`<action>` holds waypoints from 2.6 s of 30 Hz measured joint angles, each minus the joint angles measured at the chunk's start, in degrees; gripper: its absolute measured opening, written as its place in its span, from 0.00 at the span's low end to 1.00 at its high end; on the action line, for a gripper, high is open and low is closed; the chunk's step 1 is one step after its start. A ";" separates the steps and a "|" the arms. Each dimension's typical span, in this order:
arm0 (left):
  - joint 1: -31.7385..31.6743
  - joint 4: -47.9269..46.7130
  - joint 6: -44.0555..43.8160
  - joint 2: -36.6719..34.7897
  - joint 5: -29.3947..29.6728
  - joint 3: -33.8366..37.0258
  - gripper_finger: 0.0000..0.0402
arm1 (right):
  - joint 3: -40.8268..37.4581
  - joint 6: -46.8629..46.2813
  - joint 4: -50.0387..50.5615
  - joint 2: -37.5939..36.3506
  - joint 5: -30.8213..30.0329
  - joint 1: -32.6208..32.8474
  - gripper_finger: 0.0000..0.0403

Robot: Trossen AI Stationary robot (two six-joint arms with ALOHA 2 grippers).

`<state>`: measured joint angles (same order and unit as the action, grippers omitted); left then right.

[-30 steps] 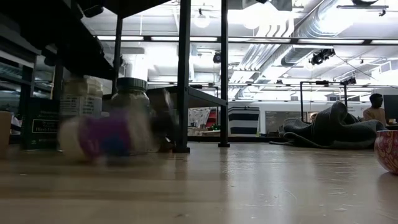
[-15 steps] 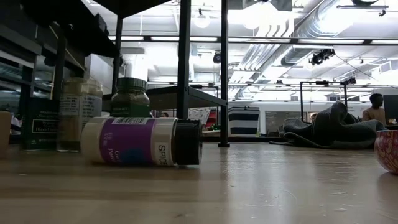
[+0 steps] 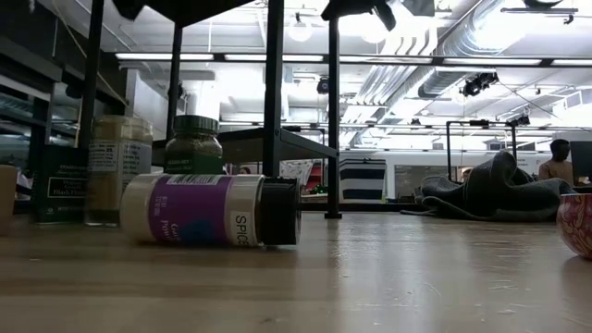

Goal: Shelf spices
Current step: Adjust the shelf

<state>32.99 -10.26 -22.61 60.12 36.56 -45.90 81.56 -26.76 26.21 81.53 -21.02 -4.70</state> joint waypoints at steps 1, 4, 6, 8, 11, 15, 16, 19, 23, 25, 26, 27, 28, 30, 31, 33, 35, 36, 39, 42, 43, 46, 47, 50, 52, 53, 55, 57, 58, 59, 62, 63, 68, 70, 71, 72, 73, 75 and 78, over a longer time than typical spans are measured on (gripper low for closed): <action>0.00 0.65 1.25 -0.77 1.36 -0.31 0.67 | -1.37 0.04 -2.48 -0.30 -3.52 0.70 0.00; -0.16 4.96 6.80 -2.72 6.93 -0.73 0.67 | -4.00 0.12 -7.95 -0.48 -7.19 1.24 0.00; -0.76 8.52 10.99 -3.83 9.94 -0.75 0.67 | -5.00 0.14 -8.48 -0.48 -8.15 0.66 0.00; -1.67 11.12 14.30 -4.75 11.60 -0.75 0.67 | -5.64 0.21 -8.30 -0.48 -10.01 0.01 0.00; -3.55 14.45 17.04 -5.48 11.93 -0.75 0.67 | -5.64 3.15 -7.98 -0.43 -13.51 -1.31 0.00; -5.49 18.22 17.33 -5.68 11.28 -0.75 0.67 | -5.67 9.72 -11.45 -0.30 -18.82 -4.44 0.00; -5.74 18.96 17.32 -5.68 10.69 -0.75 0.67 | -5.64 11.06 -12.34 -0.37 -20.12 -5.51 0.00; -6.10 22.36 17.33 -5.66 10.02 -0.75 0.67 | -5.56 13.36 -13.82 -0.48 -22.93 -9.16 0.00; -6.10 25.98 17.31 -5.66 10.03 -0.75 0.67 | -5.56 14.16 -15.57 -0.48 -22.18 -14.63 0.00; -6.10 27.56 17.32 -5.66 10.04 -0.74 0.67 | -5.53 14.17 -16.09 -0.48 -20.06 -17.26 0.00; -6.10 27.97 17.31 -5.68 10.05 -0.73 0.67 | -5.53 14.15 -15.96 -0.54 -18.76 -18.30 0.00; -5.99 28.22 17.31 -5.68 10.05 -0.74 0.67 | -5.53 14.22 -15.64 -0.64 -17.70 -19.15 0.00; -5.87 28.46 17.31 -5.68 10.05 -0.73 0.67 | -5.53 14.89 -15.56 -0.86 -16.95 -19.75 0.00; -5.81 29.94 17.25 -5.63 10.05 -0.69 0.67 | -5.53 16.97 -15.31 -1.88 -15.27 -20.60 0.00; -5.81 31.06 16.87 -5.64 10.04 -0.69 0.67 | -5.53 18.40 -14.88 -2.69 -14.25 -20.81 0.00; -5.79 32.68 14.96 -5.71 10.05 -0.71 0.67 | -5.49 21.33 -11.72 -4.91 -12.52 -21.36 0.00; -5.79 33.26 13.06 -5.82 9.56 -0.71 0.67 | -5.49 21.84 -5.33 -7.61 -11.68 -22.08 0.00; -5.81 33.07 12.39 -5.92 8.66 -0.71 0.67 | -5.49 20.98 -1.52 -9.14 -11.17 -22.43 0.00; -5.44 28.93 11.98 -6.14 5.91 -0.73 0.67 | -5.47 15.97 10.73 -14.14 -7.41 -23.48 0.00; -4.49 19.36 7.95 -6.00 5.70 -0.74 0.66 | -5.49 11.99 20.93 -18.58 -1.48 -23.40 0.00; -4.26 14.90 5.70 -5.99 5.43 -1.21 0.65 | -5.49 11.03 23.66 -19.93 0.41 -22.96 0.00; -3.63 -0.44 -1.50 -5.96 1.96 -6.08 0.63 | -5.49 7.53 30.31 -23.60 4.24 -20.36 0.00; -3.39 -6.01 -3.82 -6.00 0.43 -8.35 0.62 | -5.49 6.41 31.97 -24.59 4.55 -19.13 0.00; -2.47 -20.63 -7.08 -6.03 -3.01 -15.21 0.59 | -5.49 3.68 33.60 -26.70 4.54 -14.83 0.00; -1.77 -27.64 -7.17 -6.06 -3.30 -18.70 0.57 | -5.49 2.29 33.18 -27.32 4.55 -12.21 0.00; -1.49 -30.15 -7.21 -6.10 -3.07 -19.80 0.56 | -5.49 1.44 32.93 -27.31 4.56 -11.10 0.00; -1.27 -33.95 -7.23 -6.10 -2.84 -20.94 0.55 | -5.49 0.03 32.65 -26.93 4.57 -9.18 0.00; -1.27 -35.28 -7.67 -6.03 -2.88 -21.00 0.54 | -5.49 -0.57 32.71 -26.13 4.60 -7.48 0.00; -1.27 -35.27 -8.27 -6.00 -2.81 -20.88 0.54 | -5.49 -0.85 32.76 -25.65 4.63 -6.67 0.00; -1.30 -35.12 -8.72 -6.02 -2.54 -20.59 0.53 | -5.49 -1.40 32.87 -25.12 4.73 -5.96 0.00; -1.33 -34.87 -9.68 -5.71 -1.86 -20.40 0.53 | -5.49 -1.75 33.08 -23.62 4.83 -4.20 0.00; -1.33 -34.87 -9.79 -5.56 -1.78 -20.40 0.53 | -5.49 -1.73 33.08 -23.21 4.85 -3.68 0.00; -1.36 -34.89 -9.86 -4.36 -2.68 -20.38 0.53 | -5.49 -1.72 33.08 -21.48 4.88 -1.89 0.00; -1.36 -34.91 -10.21 -3.65 -2.88 -20.38 0.53 | -5.49 -1.73 33.08 -21.12 5.09 -1.35 0.00; -1.39 -34.91 -10.19 -3.31 -2.90 -20.38 0.53 | -5.49 -1.70 33.08 -21.04 5.23 -1.02 0.00; -1.40 -34.92 -10.21 -2.96 -2.90 -20.38 0.53 | -5.51 -1.58 33.10 -21.00 5.32 -0.68 0.00; -1.42 -34.91 -10.21 -2.59 -2.89 -20.38 0.53 | -5.51 -1.45 33.12 -21.00 5.63 -0.31 0.00; -1.46 -34.91 -10.21 -1.84 -2.91 -20.38 0.53 | -5.51 -1.47 33.36 -21.04 5.88 0.36 0.00; -1.46 -34.86 -10.24 -0.87 -3.07 -20.38 0.53 | -5.51 -1.50 35.04 -21.04 6.08 1.21 0.00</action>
<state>31.53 -45.12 -32.85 59.25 33.49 -66.28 76.05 -28.26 61.25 60.49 -14.94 -3.49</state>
